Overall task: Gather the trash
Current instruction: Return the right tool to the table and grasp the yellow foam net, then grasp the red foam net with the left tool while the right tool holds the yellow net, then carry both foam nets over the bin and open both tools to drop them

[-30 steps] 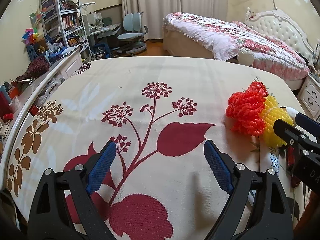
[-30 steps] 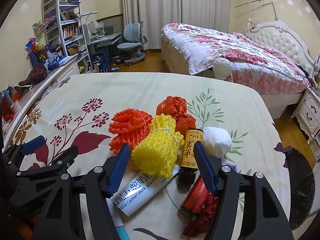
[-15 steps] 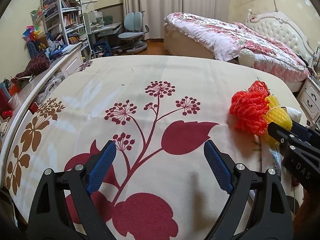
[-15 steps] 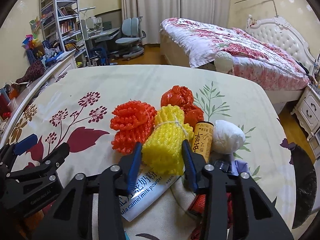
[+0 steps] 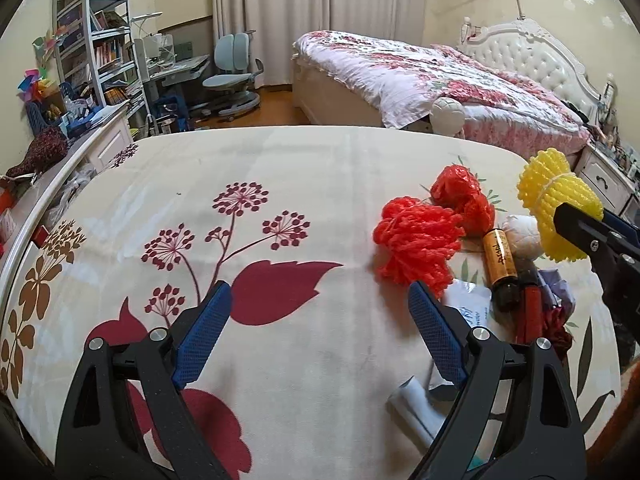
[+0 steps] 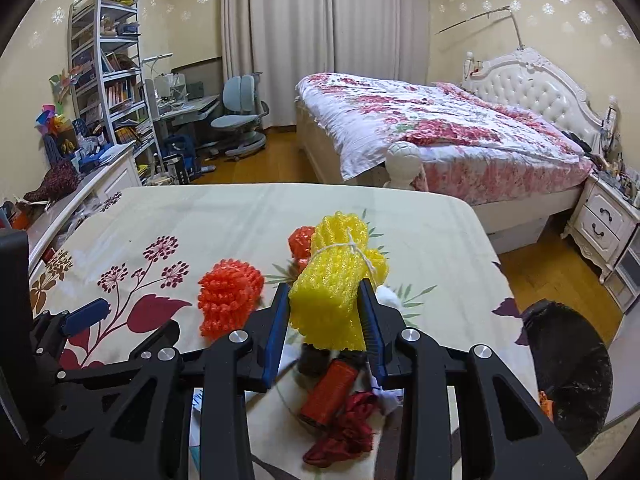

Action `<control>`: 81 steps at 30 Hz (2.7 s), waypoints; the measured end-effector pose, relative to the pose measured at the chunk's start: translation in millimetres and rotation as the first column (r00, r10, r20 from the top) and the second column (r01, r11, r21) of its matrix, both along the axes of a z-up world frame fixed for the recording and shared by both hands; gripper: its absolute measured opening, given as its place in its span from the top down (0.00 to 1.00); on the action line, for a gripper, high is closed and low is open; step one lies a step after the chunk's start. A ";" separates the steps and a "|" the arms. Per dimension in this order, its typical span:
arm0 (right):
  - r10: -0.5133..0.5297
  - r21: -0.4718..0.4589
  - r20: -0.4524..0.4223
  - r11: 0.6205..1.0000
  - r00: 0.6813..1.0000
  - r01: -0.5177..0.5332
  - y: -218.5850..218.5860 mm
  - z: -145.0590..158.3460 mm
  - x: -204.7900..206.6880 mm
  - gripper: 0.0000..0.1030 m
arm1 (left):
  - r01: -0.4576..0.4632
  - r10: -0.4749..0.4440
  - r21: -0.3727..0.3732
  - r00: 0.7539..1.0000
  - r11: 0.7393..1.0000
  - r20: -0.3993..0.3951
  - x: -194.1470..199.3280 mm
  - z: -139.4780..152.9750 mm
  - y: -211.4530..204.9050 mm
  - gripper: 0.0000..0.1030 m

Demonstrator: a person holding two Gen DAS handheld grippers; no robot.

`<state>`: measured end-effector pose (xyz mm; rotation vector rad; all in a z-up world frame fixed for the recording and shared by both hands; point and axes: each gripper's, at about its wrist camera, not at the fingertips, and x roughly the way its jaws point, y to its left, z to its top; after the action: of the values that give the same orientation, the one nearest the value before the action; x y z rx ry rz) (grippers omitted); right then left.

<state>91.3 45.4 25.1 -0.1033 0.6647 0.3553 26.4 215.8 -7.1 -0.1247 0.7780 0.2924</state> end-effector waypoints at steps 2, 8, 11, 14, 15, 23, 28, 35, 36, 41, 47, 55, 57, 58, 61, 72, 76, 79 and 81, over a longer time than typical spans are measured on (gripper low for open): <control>-0.035 0.002 0.008 0.999 0.999 0.035 -16.0 2.3 2.2 0.66 | 0.015 -0.015 -0.002 1.000 1.000 -0.001 6.2 0.8 -6.8 0.15; -0.140 0.011 -0.006 0.990 0.990 0.140 -61.8 -4.3 11.3 0.66 | 0.052 -0.052 0.005 0.999 0.999 -0.012 23.9 -0.8 -27.2 0.15; -0.179 0.014 -0.025 0.984 0.984 0.179 -80.6 -12.1 14.2 0.66 | 0.064 -0.064 0.007 0.998 0.998 -0.023 31.9 -4.1 -32.9 0.15; -0.202 0.015 -0.046 0.979 0.978 0.203 -93.0 -21.2 15.9 0.66 | 0.068 -0.068 0.005 0.997 0.998 -0.041 40.4 -8.5 -35.1 0.15; -0.205 0.016 -0.052 0.978 0.977 0.206 -95.5 -24.0 16.2 0.66 | 0.071 -0.071 -0.007 0.996 0.997 -0.050 44.2 -10.6 -34.1 0.15; -0.208 0.025 -0.087 0.977 0.974 0.211 -103.7 -38.2 18.7 0.66 | 0.088 -0.097 -0.073 0.987 0.993 -0.128 57.8 -29.1 -27.1 0.41; -0.207 0.029 -0.090 0.977 0.974 0.210 -108.8 -39.3 17.0 0.66 | 0.101 -0.109 -0.074 0.987 0.992 -0.117 55.1 -30.4 -27.4 0.66; -0.212 0.035 -0.085 0.976 0.974 0.216 -116.0 -37.2 13.9 0.66 | 0.099 -0.102 -0.056 0.994 0.993 -0.046 37.3 -9.6 -27.1 0.68; -0.213 0.036 -0.083 0.976 0.973 0.217 -117.3 -36.6 12.8 0.66 | 0.103 -0.105 -0.054 0.994 0.993 -0.034 33.8 -5.5 -28.8 0.68; -0.218 0.039 -0.067 0.975 0.974 0.221 -123.5 -30.8 6.0 0.66 | 0.134 -0.133 -0.064 0.991 0.989 0.013 24.0 12.9 -44.0 0.68; -0.243 0.042 -0.041 0.969 0.969 0.245 -138.3 -21.9 -3.2 0.66 | 0.204 -0.200 -0.071 0.978 0.976 0.062 15.5 29.8 -76.9 0.68; -0.313 0.041 -0.027 0.949 0.949 0.314 -178.5 -17.2 -9.3 0.66 | 0.336 -0.331 -0.070 0.941 0.939 0.073 24.6 30.0 -140.6 0.68; -0.330 0.039 -0.032 0.943 0.944 0.331 -189.2 -18.8 -8.7 0.66 | 0.366 -0.362 -0.065 0.930 0.928 0.068 31.0 26.6 -158.6 0.68; -0.338 0.037 -0.034 0.940 0.940 0.339 -194.4 -19.9 -8.8 0.66 | 0.380 -0.376 -0.064 0.924 0.923 0.065 34.0 24.5 -166.9 0.68; -0.365 0.035 -0.037 0.930 0.930 0.366 -209.6 -23.2 -8.2 0.66 | 0.412 -0.410 -0.065 0.911 0.909 0.053 42.3 17.5 -189.4 0.68; -0.446 0.037 -0.074 0.893 0.892 0.449 -259.7 -41.2 -0.6 0.66 | 0.505 -0.506 -0.049 0.863 0.862 0.003 70.6 -5.7 -265.4 0.68; -0.463 0.042 -0.087 0.883 0.882 0.467 -271.8 -47.6 2.5 0.66 | 0.527 -0.528 -0.032 0.849 0.849 -0.012 76.8 -12.9 -287.4 0.68; -0.472 0.049 -0.096 0.877 0.876 0.478 -279.8 -50.8 5.3 0.66 | 0.539 -0.539 -0.025 0.842 0.842 -0.024 80.9 -17.7 -300.1 0.68; -0.477 0.053 -0.102 0.874 0.873 0.484 -282.9 -53.4 7.3 0.66 | 0.543 -0.544 -0.016 0.839 0.839 -0.034 84.9 -21.3 -308.1 0.68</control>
<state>98.5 -237.4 -28.3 0.1531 0.7361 -0.0996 111.3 -92.4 -28.4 0.1009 0.8185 -0.2533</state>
